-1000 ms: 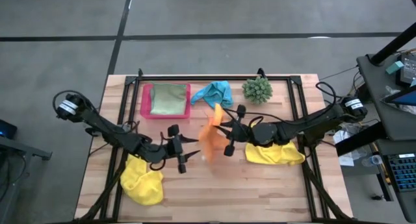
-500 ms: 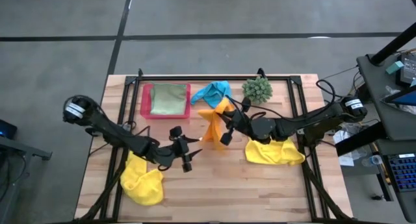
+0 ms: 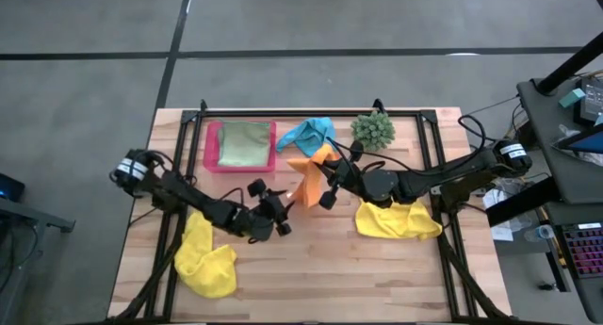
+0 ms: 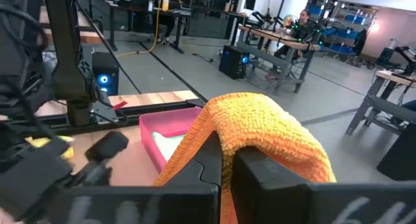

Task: Fold microfiber towels
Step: Fold the orange towel

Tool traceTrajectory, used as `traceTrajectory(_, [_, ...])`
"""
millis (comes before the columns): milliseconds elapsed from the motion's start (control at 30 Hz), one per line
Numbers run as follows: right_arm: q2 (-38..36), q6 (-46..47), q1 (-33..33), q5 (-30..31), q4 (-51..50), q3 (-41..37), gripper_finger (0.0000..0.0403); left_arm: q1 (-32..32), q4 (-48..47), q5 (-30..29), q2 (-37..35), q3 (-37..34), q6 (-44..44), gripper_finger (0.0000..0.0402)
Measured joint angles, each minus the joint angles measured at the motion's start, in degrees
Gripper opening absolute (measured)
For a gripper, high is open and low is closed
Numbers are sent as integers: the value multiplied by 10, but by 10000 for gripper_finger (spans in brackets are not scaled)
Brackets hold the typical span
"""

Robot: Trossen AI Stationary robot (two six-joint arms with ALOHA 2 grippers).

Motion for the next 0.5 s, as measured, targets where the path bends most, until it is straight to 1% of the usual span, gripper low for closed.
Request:
traceTrajectory(133, [0, 0, 0, 0, 0, -2, 8, 21, 0, 21, 0, -5, -27, 173])
traceTrajectory(200, [0, 1, 0, 0, 0, -4, 8, 32, 3, 52, 5, -6, -28, 173])
traceTrajectory(300, [0, 1, -1, 0, 0, -6, 8, 43, 17, 113, 24, -7, -25, 173])
traceTrajectory(333, [0, 1, -1, 0, 0, -7, 8, 46, 27, 124, 34, -7, -24, 173])
traceTrajectory(433, [0, 1, -1, 0, 0, -7, 8, 46, 27, 130, 60, -5, -24, 164])
traceTrajectory(500, [0, -1, -1, 0, 0, -7, 8, 46, 29, 132, 72, -1, -23, 140])
